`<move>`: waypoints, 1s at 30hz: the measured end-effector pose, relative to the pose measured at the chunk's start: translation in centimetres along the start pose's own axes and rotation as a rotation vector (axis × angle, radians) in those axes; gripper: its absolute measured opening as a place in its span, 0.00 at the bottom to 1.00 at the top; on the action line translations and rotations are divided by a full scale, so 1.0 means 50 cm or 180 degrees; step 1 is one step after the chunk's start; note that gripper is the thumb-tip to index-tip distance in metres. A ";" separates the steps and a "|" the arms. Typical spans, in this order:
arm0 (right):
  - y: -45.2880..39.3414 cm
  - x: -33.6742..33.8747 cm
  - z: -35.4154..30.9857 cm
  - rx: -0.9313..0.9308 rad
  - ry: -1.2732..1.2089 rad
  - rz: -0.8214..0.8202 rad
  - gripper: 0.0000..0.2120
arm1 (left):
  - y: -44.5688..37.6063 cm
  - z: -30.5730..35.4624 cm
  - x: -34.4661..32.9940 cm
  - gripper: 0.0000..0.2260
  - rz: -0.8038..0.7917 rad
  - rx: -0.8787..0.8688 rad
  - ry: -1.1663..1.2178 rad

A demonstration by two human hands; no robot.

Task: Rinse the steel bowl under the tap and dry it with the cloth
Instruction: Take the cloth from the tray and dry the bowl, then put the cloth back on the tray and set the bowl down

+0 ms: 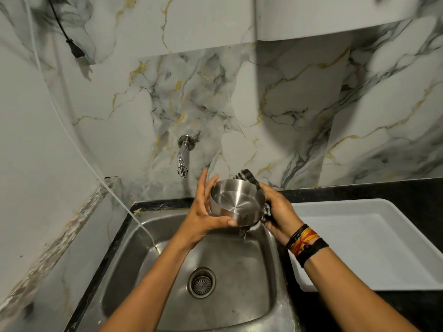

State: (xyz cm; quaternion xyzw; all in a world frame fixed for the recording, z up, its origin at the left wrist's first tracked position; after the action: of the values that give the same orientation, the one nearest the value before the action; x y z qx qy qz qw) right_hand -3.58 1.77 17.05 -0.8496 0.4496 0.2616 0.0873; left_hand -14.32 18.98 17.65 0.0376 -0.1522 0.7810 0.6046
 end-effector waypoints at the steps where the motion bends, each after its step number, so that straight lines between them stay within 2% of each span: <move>1: 0.003 -0.005 0.003 0.0111 0.0159 0.0088 0.18 | 0.003 -0.001 -0.008 0.73 -0.0056 0.0016 0.0023; 3: 0.009 -0.008 0.014 0.0275 0.0155 0.0307 0.19 | 0.008 -0.006 -0.022 0.67 0.0023 -0.0044 0.0005; 5: 0.020 -0.007 0.032 0.0437 0.0133 0.0507 0.23 | 0.011 -0.012 -0.030 0.63 0.0318 -0.0086 0.0036; 8: 0.047 -0.005 0.053 0.0889 0.0705 0.0635 0.26 | 0.013 -0.025 -0.031 0.63 0.0830 0.0010 0.0130; 12: 0.118 -0.057 0.088 0.1770 0.1727 -0.0018 0.34 | 0.008 -0.041 -0.017 0.64 0.1243 0.0203 0.0346; 15: 0.147 -0.080 0.128 0.2088 0.2330 -0.0364 0.37 | 0.010 -0.056 -0.010 0.61 0.1328 0.0304 0.0501; 19: 0.127 -0.072 0.105 0.2070 0.2178 -0.0218 0.36 | 0.030 -0.067 -0.004 0.63 0.1284 0.0453 0.0710; 22: 0.085 -0.055 0.064 0.1550 0.1505 -0.0026 0.31 | 0.039 -0.065 -0.002 0.64 0.1119 0.0452 0.0846; 26: 0.028 -0.031 0.022 0.0865 0.1041 -0.0218 0.27 | 0.043 -0.044 -0.007 0.62 0.0789 0.0345 0.0762; 28: 0.022 -0.018 0.011 0.0751 0.1058 -0.0284 0.27 | 0.041 -0.035 -0.015 0.60 0.0791 0.0311 0.0763; 30: 0.019 0.010 0.005 0.0881 0.1393 -0.0129 0.27 | 0.037 -0.027 -0.031 0.56 0.0896 0.0268 0.0720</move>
State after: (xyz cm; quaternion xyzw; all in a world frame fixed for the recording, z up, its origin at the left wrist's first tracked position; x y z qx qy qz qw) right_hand -4.21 0.96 16.63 -0.8748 0.4722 0.0058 0.1086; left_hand -15.48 17.51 15.62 -0.0468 -0.0542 0.8628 0.5005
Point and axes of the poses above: each hand's wrist, its own y-axis away from the middle knuckle, its own x-axis out of the back of the hand, z = x × y, the point moved 3 cm from there along -y, towards the middle knuckle, and after that the axes turned 1 degree about z, right-handed, at the moved point
